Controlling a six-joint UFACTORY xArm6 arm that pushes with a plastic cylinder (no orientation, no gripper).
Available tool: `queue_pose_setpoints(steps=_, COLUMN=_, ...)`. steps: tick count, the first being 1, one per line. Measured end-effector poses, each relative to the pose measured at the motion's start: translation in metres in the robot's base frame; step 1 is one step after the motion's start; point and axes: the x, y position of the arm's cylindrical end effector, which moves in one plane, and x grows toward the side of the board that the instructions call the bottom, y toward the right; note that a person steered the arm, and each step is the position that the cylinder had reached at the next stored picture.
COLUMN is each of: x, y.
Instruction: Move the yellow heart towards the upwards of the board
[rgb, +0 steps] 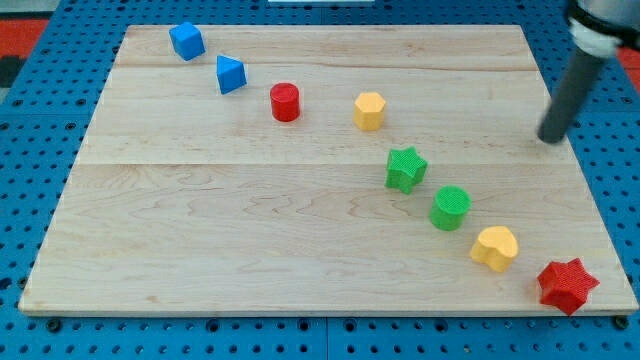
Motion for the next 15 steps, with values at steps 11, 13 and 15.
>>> queue_pose_setpoints(steps=11, x=0.069, y=-0.11)
queue_pose_setpoints(steps=13, x=0.062, y=-0.098)
queue_pose_setpoints(steps=15, x=0.013, y=-0.102)
